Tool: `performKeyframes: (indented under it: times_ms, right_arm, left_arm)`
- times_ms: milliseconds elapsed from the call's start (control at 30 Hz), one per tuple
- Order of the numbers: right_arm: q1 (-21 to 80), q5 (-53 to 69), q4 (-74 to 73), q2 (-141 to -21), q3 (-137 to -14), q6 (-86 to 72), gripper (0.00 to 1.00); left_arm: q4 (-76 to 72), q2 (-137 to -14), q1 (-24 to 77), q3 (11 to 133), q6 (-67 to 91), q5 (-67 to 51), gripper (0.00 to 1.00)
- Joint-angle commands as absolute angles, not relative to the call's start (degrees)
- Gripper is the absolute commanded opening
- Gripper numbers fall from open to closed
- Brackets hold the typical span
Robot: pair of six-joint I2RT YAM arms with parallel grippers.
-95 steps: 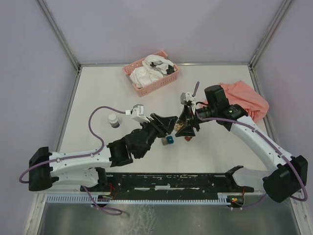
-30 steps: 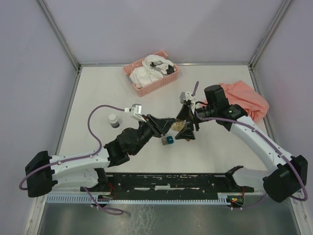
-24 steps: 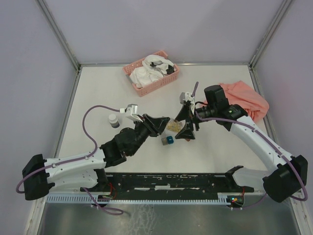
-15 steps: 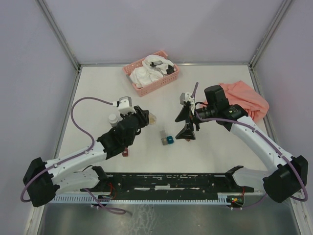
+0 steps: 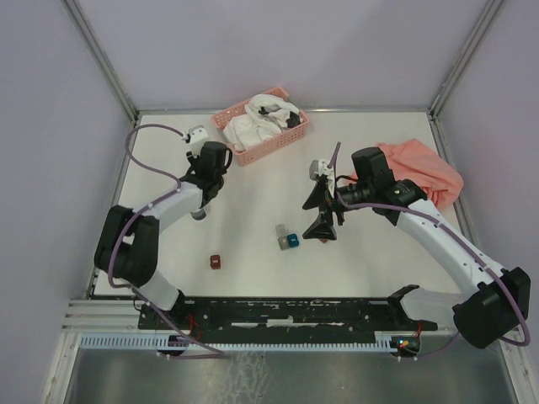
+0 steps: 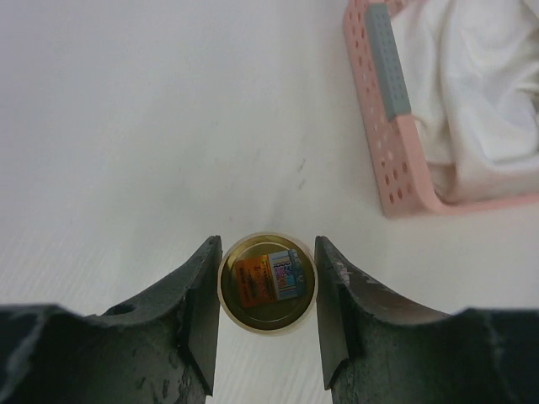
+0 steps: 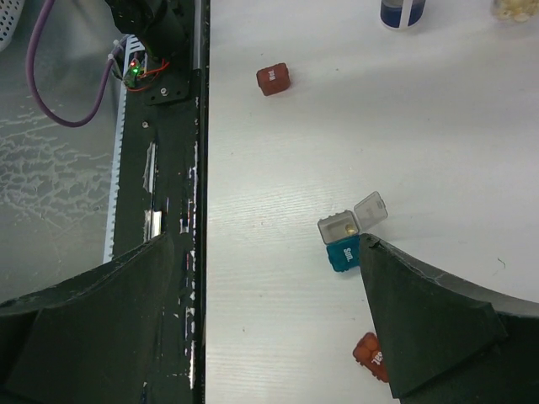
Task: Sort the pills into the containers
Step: Place the pill bottle at the center of the board.
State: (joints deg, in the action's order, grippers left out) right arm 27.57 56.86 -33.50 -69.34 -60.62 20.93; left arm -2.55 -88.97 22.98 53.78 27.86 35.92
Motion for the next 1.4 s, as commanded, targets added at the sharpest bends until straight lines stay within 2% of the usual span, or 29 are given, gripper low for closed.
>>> performKeyframes:
  times_ms: [0,200,433,633,700,867,967,1067,1267,1367]
  right_arm:
    - [27.4,56.9,-32.6,-68.5,-62.4,21.7,0.99]
    - [27.4,56.3,-32.9,-68.6,-62.5,22.0,0.99]
    - [27.3,56.1,-32.9,-68.8,-62.5,22.1,0.99]
    - [27.2,56.0,-33.0,-69.0,-62.5,22.1,0.99]
    - [27.1,56.0,-33.0,-69.1,-62.5,22.1,0.99]
    - [27.0,56.0,-33.0,-68.8,-62.5,22.1,0.99]
    - [26.9,56.0,-32.7,-68.6,-62.4,22.2,0.99]
    - [26.8,55.9,-31.5,-68.2,-61.8,21.7,0.99]
    - [26.6,55.5,-24.6,-66.2,-58.6,18.0,0.99]
    - [26.6,56.1,-21.3,-65.8,-56.4,16.7,0.99]
  left_arm:
    - [-6.0,-96.6,19.6,63.7,23.6,36.6,0.03]
    - [-3.8,-106.5,17.6,73.5,22.0,37.2,0.05]
    - [-0.4,-110.8,17.3,78.1,22.2,38.9,0.36]
    - [1.1,-109.9,17.3,79.1,23.3,38.0,0.71]
    - [1.9,-108.9,17.3,79.3,24.6,36.9,0.78]
    - [2.8,-103.8,17.3,77.6,26.7,32.5,0.81]
    - [2.2,-98.8,17.3,74.4,27.3,25.5,0.81]
    - [-1.0,-92.6,17.3,68.7,27.6,15.6,0.81]
    - [-19.4,-76.8,17.4,49.5,27.9,-9.6,0.81]
    - [-24.5,-70.9,17.6,42.3,29.5,-17.3,0.81]
